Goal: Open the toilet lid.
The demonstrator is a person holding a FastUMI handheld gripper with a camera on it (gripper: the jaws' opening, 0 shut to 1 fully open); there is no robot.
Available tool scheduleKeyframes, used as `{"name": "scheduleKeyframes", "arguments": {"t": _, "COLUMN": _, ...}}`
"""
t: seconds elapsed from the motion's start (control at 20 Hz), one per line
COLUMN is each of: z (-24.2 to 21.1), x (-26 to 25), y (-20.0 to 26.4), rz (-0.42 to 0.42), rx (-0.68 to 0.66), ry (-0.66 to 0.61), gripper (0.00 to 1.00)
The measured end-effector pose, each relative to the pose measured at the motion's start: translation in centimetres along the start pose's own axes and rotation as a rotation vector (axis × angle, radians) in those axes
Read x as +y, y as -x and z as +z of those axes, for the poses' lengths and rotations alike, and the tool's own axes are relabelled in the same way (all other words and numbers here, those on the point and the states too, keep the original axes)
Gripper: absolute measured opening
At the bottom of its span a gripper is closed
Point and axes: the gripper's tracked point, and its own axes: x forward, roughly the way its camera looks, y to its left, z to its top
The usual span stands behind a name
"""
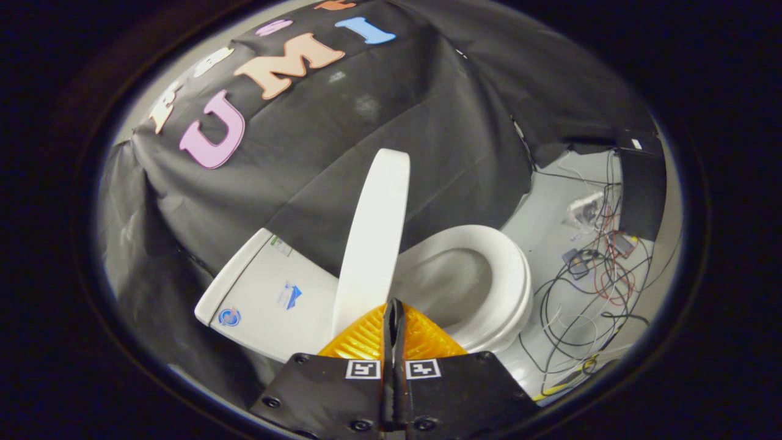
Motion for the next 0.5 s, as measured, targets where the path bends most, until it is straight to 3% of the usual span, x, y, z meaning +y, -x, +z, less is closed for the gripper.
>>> {"name": "scheduleKeyframes", "arguments": {"t": 0.5, "z": 1.1, "x": 3.1, "y": 0.4, "rz": -0.016, "rx": -0.055, "ry": 0.068, "gripper": 0.01}}
